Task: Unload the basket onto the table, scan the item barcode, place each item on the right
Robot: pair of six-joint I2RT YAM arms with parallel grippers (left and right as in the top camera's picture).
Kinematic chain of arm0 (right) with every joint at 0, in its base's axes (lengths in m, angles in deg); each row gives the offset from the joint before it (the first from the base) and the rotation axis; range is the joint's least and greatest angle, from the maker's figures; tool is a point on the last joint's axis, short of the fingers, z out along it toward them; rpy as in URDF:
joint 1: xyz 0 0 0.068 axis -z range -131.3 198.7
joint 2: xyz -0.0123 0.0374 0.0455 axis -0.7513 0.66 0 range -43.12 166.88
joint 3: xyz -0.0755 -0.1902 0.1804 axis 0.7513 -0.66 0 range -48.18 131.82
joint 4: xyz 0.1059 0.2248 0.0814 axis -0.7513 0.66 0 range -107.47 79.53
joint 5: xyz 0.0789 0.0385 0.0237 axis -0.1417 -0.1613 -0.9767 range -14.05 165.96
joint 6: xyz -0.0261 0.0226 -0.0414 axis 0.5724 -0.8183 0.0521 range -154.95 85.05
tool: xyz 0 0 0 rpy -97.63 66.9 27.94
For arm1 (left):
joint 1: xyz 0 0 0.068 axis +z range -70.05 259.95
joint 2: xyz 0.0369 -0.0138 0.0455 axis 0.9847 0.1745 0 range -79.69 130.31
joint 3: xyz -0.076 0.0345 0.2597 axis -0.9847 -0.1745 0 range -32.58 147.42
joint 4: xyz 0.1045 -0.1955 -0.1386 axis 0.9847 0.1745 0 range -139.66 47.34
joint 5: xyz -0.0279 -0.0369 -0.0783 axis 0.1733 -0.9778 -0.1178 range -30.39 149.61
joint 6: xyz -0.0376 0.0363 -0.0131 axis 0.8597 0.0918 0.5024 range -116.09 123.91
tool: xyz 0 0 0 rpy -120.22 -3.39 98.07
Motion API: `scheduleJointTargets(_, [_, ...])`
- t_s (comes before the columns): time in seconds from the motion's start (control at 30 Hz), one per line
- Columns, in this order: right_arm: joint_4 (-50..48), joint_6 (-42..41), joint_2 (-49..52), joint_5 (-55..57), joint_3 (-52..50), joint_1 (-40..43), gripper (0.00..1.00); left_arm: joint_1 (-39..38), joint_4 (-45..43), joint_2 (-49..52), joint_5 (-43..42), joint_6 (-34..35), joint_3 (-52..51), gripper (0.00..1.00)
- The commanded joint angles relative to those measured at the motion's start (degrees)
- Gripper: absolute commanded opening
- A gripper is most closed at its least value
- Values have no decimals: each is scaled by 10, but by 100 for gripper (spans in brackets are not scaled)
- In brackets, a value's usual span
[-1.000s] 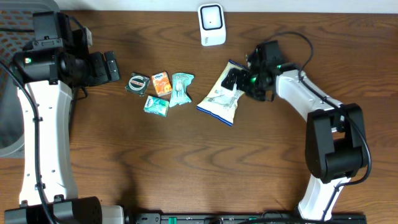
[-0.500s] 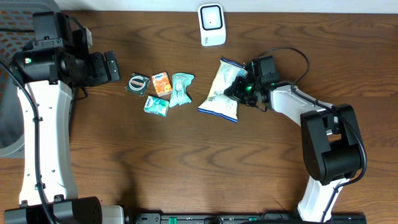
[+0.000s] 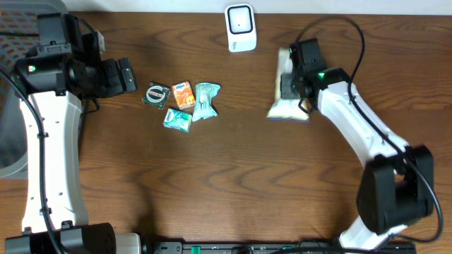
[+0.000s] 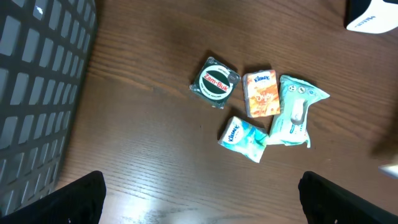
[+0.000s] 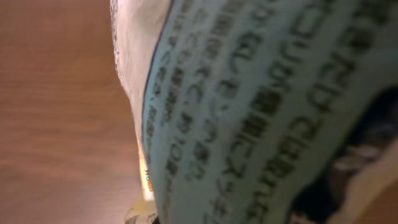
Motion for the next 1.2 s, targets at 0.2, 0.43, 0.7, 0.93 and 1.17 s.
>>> scheduleJointTargets(0.2, [34,238,58,397,4,-53,1,0,0,2,1,5,-2,98])
scheduleJointTargets(0.43, [68,228,102,327,4,-78,13,0,0,2,1,5,-2,98])
scheduleJointTargets(0.7, [67,122,99,131,16,-165,51,0,0,2,1,5,-2,98])
scheduleJointTargets(0.93, [137,46,99,-3,128,-137,58,0,0,2,1,5,-2,98])
scheduleJointTargets(1.17, [178,48,101,-78,185,-46,9,0,0,2,1,5,-2,98])
